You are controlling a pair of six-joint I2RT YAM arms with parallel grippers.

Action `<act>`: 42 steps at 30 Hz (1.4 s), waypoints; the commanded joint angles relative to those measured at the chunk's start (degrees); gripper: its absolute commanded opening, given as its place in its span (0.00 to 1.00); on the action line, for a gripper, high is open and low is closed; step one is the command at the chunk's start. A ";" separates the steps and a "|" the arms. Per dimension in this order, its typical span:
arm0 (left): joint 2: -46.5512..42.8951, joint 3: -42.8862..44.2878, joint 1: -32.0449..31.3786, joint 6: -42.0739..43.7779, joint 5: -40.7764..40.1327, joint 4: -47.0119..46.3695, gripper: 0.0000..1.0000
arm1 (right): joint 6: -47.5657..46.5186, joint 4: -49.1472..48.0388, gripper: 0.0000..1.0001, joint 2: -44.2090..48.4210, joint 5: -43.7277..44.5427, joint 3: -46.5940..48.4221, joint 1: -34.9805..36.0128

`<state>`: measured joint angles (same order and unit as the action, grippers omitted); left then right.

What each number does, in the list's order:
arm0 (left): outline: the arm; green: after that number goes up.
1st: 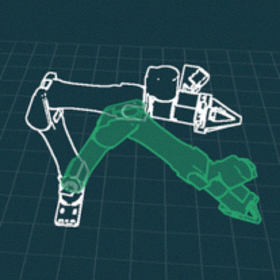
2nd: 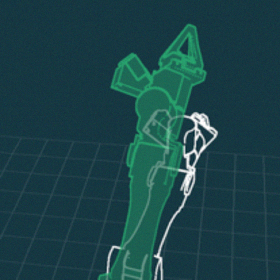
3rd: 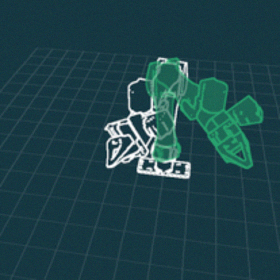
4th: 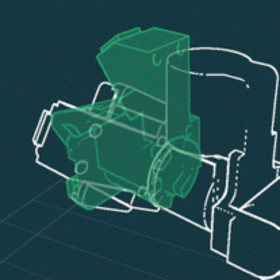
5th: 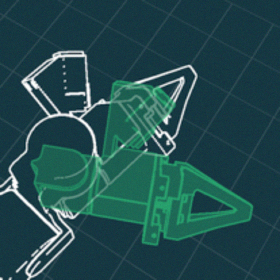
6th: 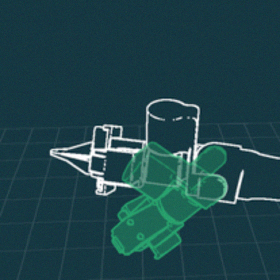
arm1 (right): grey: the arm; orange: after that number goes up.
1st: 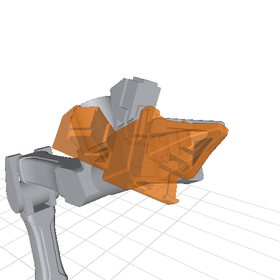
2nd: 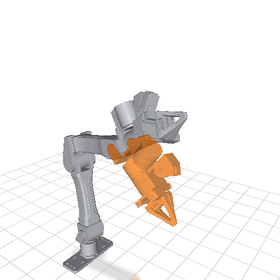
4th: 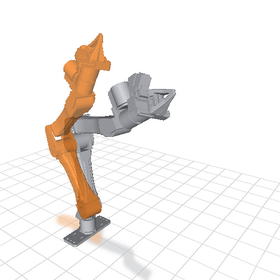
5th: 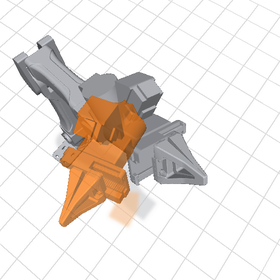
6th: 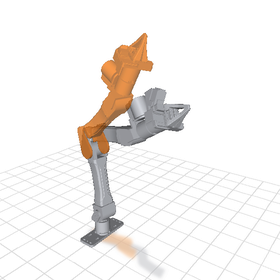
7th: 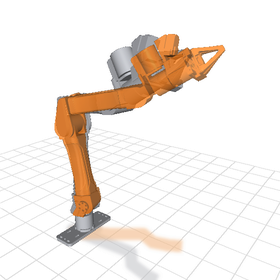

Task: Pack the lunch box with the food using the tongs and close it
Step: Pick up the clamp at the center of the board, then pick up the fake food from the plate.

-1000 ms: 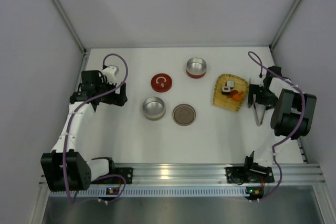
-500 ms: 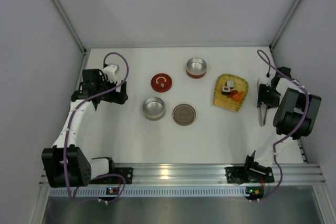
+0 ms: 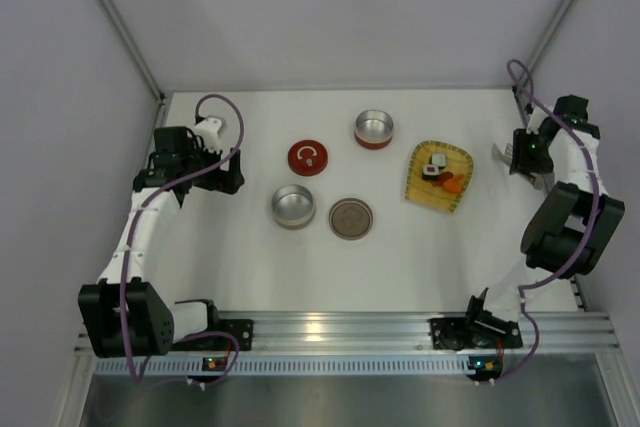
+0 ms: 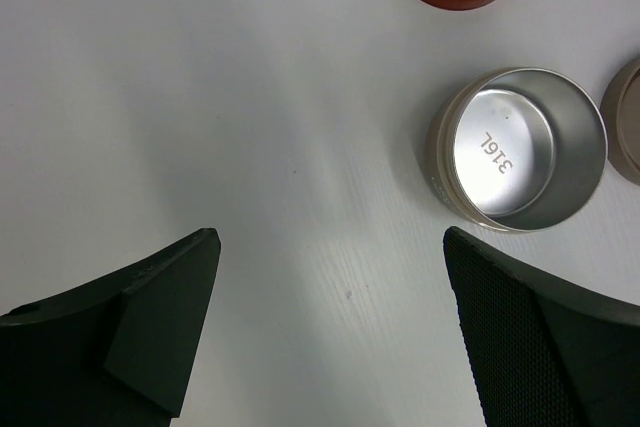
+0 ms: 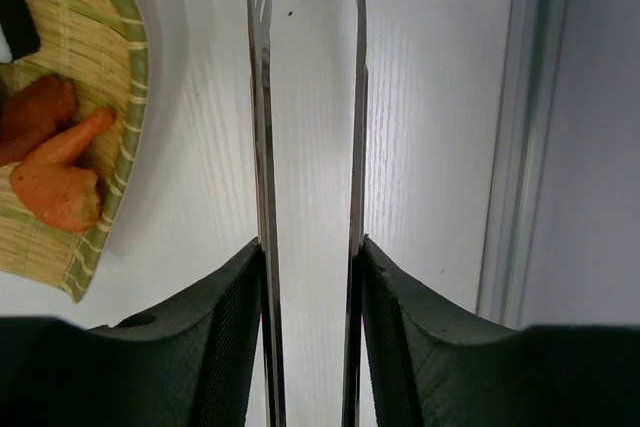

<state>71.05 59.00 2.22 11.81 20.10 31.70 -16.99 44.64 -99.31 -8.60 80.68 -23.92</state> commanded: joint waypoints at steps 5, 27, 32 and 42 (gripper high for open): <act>-0.82 3.13 0.16 -1.18 1.96 0.90 0.98 | -8.84 13.96 0.34 5.26 -5.98 9.65 -0.86; -2.66 5.07 0.33 -1.62 2.58 5.47 0.98 | -3.58 22.42 0.40 17.57 -13.20 5.63 12.49; -2.93 4.63 0.33 -2.06 2.05 5.91 0.98 | 1.60 20.75 0.43 17.92 -8.90 4.05 18.90; -3.90 4.81 0.24 -1.44 1.08 6.88 0.98 | 9.17 19.52 0.46 14.93 0.42 3.78 25.49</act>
<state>68.95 61.84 2.26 10.55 21.34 38.30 -11.22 66.02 -83.88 -11.92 84.71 -0.56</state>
